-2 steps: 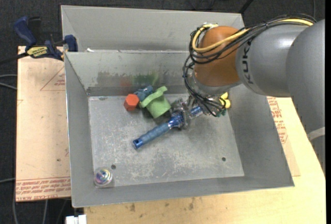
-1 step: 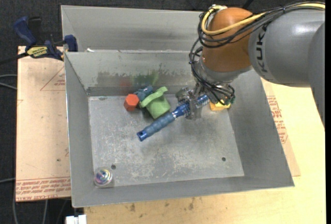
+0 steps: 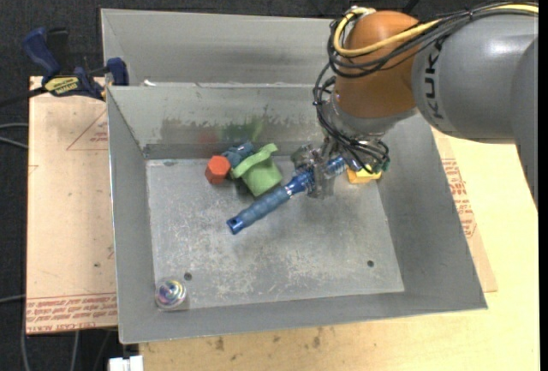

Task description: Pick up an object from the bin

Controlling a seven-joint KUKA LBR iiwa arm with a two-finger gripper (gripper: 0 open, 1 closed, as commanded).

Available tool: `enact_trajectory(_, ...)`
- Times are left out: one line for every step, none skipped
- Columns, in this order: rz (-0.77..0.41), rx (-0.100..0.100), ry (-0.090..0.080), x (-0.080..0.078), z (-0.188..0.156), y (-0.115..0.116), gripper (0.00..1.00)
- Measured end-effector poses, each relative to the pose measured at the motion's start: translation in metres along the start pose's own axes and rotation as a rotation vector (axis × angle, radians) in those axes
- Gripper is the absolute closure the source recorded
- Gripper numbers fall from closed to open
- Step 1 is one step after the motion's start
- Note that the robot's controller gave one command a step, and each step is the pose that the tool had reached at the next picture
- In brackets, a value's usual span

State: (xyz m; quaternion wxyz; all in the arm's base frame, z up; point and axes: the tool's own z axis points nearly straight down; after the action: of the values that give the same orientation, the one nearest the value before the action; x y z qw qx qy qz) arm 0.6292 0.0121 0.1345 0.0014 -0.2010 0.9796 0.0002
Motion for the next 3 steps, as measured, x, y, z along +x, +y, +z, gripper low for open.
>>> enact_trajectory(0.000,0.000,0.000,0.000,-0.004,0.000,1.00)
enact_trajectory(-0.001,0.001,-0.001,-0.001,-0.020,0.000,1.00)
enact_trajectory(-0.002,0.001,-0.001,-0.002,-0.034,0.001,1.00)
